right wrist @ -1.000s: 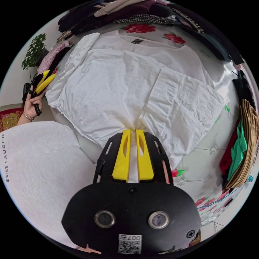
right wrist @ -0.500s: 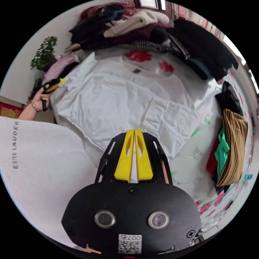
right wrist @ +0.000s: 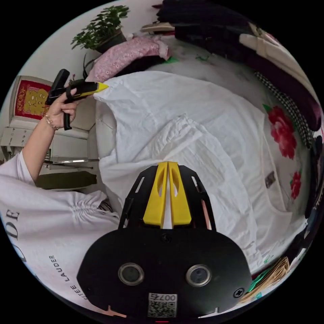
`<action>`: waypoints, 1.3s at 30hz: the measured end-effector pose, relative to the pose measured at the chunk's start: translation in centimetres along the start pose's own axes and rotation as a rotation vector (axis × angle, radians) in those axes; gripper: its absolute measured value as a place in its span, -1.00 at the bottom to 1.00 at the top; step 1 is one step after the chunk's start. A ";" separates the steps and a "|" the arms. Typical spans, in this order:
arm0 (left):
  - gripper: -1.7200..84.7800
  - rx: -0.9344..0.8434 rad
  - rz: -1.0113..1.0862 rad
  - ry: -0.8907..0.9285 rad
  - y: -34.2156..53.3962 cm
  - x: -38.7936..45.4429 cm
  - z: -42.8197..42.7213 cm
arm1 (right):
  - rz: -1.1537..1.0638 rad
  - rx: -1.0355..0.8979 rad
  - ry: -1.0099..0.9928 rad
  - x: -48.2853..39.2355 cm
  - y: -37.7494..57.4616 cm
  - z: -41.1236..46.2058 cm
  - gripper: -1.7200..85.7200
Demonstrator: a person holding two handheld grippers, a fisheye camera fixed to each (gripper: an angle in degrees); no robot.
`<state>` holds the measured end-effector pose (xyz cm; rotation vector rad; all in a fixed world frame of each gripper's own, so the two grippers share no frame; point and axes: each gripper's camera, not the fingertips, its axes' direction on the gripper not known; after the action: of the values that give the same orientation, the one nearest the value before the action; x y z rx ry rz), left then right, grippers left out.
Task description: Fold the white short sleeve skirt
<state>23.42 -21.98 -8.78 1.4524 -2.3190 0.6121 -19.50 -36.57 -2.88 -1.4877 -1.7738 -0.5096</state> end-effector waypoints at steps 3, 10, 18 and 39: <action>-0.98 0.009 -0.012 0.029 0.5 -1.0 0.5 | -0.080 0.059 -0.053 -1.4 -1.7 -0.4 -0.97; -0.98 0.054 0.044 0.058 1.2 0.2 1.0 | -0.161 -0.017 -0.224 -3.9 -7.1 0.7 -0.97; -0.98 -0.045 0.447 -0.002 1.6 10.9 5.6 | -0.133 0.154 -0.290 -0.1 1.4 -4.7 -0.97; -0.88 -0.289 0.691 -0.056 9.5 17.9 20.1 | 0.728 0.522 -0.070 7.4 36.5 -11.1 -0.91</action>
<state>6.16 -42.44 -18.73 0.5276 -2.8003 0.3703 18.34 -30.74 3.92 -1.6209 -1.1514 0.3515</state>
